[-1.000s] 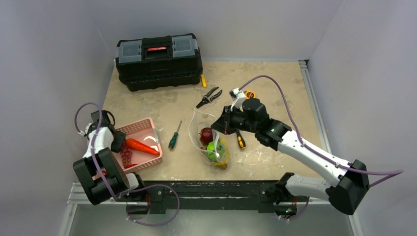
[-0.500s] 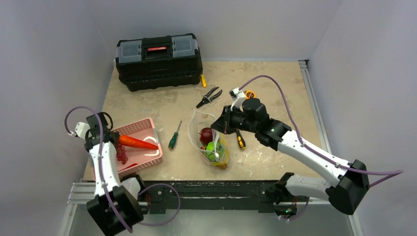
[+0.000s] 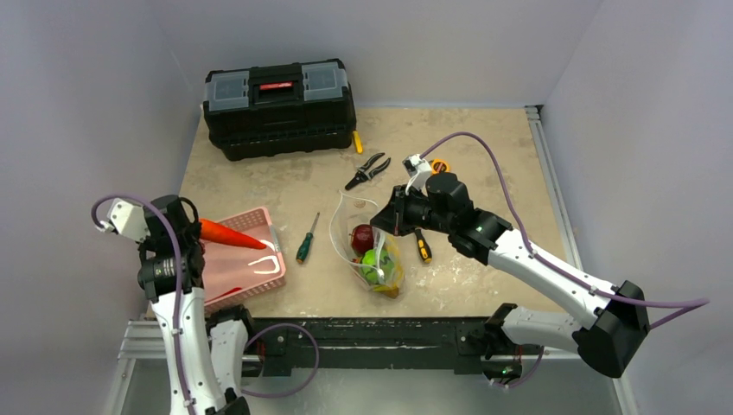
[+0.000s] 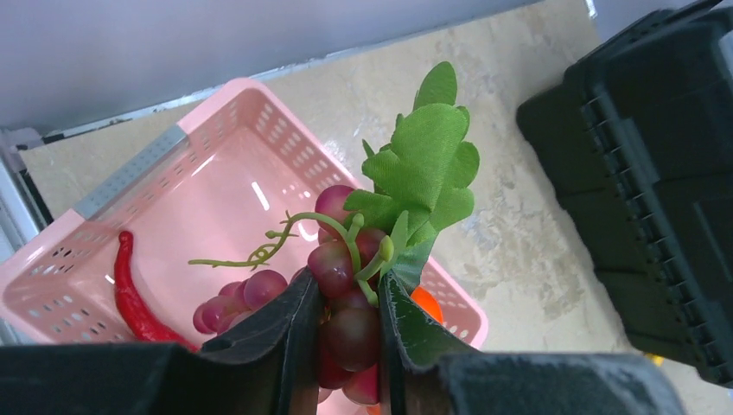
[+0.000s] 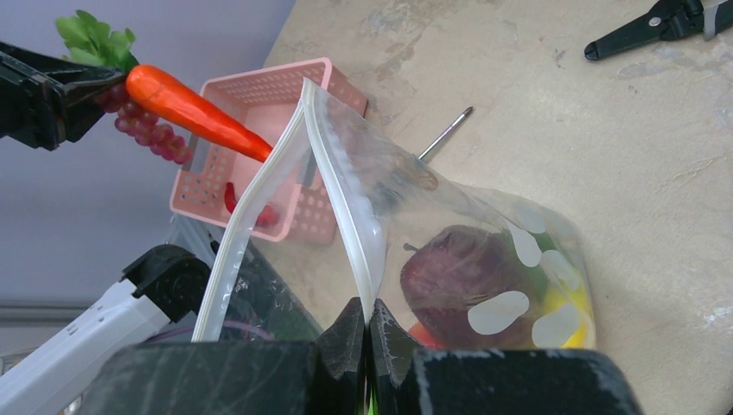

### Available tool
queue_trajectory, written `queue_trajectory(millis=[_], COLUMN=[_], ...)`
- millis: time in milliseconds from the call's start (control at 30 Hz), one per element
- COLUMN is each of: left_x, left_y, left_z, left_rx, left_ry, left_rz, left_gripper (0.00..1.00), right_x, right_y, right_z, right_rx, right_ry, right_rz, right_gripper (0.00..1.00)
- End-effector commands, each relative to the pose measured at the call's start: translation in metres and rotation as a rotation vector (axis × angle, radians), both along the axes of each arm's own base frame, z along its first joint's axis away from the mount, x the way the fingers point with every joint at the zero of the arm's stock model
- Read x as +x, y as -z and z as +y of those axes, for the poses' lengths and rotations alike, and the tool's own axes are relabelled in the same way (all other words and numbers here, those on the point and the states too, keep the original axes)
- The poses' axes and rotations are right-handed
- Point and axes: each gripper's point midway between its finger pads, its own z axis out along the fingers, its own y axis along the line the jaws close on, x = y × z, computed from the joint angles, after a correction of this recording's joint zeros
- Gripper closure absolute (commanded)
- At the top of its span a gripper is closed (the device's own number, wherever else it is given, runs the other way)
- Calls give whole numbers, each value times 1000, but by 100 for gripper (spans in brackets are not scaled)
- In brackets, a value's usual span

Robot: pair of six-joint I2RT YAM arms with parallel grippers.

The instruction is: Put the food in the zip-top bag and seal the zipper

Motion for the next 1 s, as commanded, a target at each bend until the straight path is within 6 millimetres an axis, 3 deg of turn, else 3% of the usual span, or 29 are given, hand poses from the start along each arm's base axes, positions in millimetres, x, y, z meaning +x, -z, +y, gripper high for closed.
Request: queue_trajectory(millis=[0,100,167,367,400,600,633,767,833,900,967], left_x=[-5,-4,-2,20,17,6,4,-4,-1,1,4], left_y=[30,53,64,87,92,109,112,129,139,147,153], left_z=[-8,-4,-1,-2,-1,1,2,4,2,-1,-2], left_rx=[-59,-68,-72,-87,-101,-103,-103,-137,-177,-205,-225], left_ry=[9,-5,-10,71,54,17,6,-35,-15,-4,6], left_rz=[71,138,178,253,288,327,327,365,373,398,418], left_gripper=[100,90,76,6,2,2,5,38,44,43,33], right_x=[1,-1,-4,-6,-7,-6,-5,-5,-5,-5,-5], right_y=[-32,-35,-35,-36,-37,-35,-35,-34,-33,-32,-32], right_z=[5,1,0,-2,-2,-1,-1,-1,-1,-2,-1], right_rx=[68,77,88,87,89,82,81,78,76,76,77], right_ry=[-12,-7,-9,-13,-14,-17,-16,-10,-8,-8,-7], right_rz=[-63,-73,-74,-76,-78,-74,-74,-69,-67,-66,-64], right_gripper=[100,100,100,100,100,100,100,100,100,100,100])
